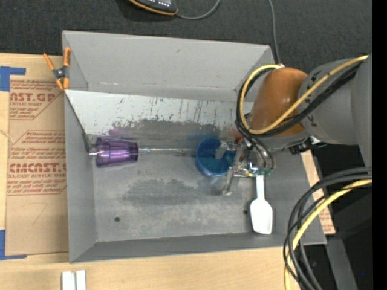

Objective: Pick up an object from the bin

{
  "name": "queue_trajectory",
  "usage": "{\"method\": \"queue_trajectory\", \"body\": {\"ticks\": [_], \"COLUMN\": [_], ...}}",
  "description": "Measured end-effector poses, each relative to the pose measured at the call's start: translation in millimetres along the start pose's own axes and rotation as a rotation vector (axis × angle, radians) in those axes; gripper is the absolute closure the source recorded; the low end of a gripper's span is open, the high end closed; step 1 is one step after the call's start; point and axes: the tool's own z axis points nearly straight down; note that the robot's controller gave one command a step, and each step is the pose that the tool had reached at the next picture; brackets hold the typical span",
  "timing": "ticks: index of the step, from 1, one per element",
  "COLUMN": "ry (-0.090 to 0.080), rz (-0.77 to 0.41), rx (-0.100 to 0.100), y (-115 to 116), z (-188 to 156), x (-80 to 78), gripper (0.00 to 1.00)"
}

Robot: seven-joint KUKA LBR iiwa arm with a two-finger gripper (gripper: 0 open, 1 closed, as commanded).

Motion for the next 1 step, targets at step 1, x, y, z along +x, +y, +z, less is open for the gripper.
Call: {"method": "queue_trajectory", "body": {"ticks": [1], "ry": [0.01], "rz": [-0.004], "rx": [0.001], "y": [-2.1], "z": [7.2], "x": [20.3], "gripper": [0.0]}}
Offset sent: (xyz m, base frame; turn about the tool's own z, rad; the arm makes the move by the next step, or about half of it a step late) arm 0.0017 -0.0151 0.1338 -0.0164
